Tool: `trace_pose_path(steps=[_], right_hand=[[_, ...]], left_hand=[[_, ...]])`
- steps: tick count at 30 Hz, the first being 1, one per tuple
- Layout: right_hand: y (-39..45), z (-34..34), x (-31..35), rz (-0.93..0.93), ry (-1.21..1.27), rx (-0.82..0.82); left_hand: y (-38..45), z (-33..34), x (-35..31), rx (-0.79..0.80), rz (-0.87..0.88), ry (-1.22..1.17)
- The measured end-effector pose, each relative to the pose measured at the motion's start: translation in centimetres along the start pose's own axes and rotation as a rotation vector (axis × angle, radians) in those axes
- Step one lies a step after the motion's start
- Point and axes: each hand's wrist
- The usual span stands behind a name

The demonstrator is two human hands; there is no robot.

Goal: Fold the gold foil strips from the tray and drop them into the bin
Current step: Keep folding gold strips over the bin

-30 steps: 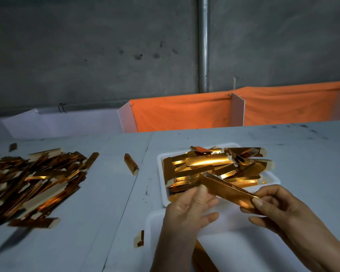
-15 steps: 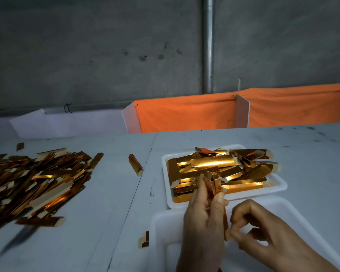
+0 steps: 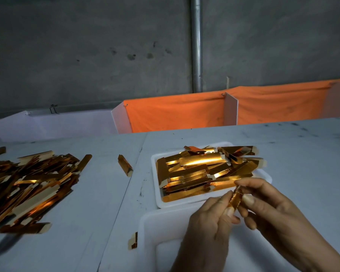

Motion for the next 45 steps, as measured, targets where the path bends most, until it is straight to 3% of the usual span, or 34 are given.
trace_pose_path(steps=[6, 10, 13, 18, 23, 26, 29, 36, 42, 45], right_hand=[[-0.1, 0.3, 0.1, 0.053, 0.032, -0.008], [-0.1, 0.2, 0.1, 0.045, -0.028, -0.014], [-0.1, 0.2, 0.2, 0.034, -0.113, -0.013], [-0.1, -0.2, 0.4, 0.039, -0.228, -0.022], [0.0, -0.3, 0.3, 0.102, -0.241, -0.061], [0.1, -0.6, 0.4, 0.156, -0.239, -0.076], [0.1, -0.6, 0.4, 0.19, -0.141, -0.067], [0.1, -0.9, 0.7, 0.198, -0.016, -0.027], [0.0, -0.9, 0.6, 0.172, -0.04, 0.068], [0.1, -1.0, 0.7, 0.21, 0.061, 0.09]], left_hand=[[-0.1, 0.7, 0.0, -0.066, 0.157, 0.091], [-0.3, 0.9, -0.2, -0.004, 0.111, 0.155], [-0.3, 0.6, -0.1, 0.014, 0.168, 0.237], [-0.4, -0.3, 0.5, 0.008, 0.001, 0.113], [-0.3, -0.3, 0.8, -0.057, 0.236, 0.417], [-0.3, 0.2, 0.9, -0.053, 0.266, 0.494], [-0.3, -0.4, 0.5, 0.017, 0.248, 0.401], [-0.5, 0.7, 1.1, -0.043, 0.243, 0.33], [-0.5, 0.7, 1.4, 0.117, 0.158, 0.277], [-0.3, 0.3, 1.4, 0.194, 0.069, 0.195]])
Point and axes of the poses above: each hand's wrist, its own y-axis towards the middle knuckle, its own z-axis out of the palm, x = y × z, and after that the axes turned 15 degrees about y, right-handed
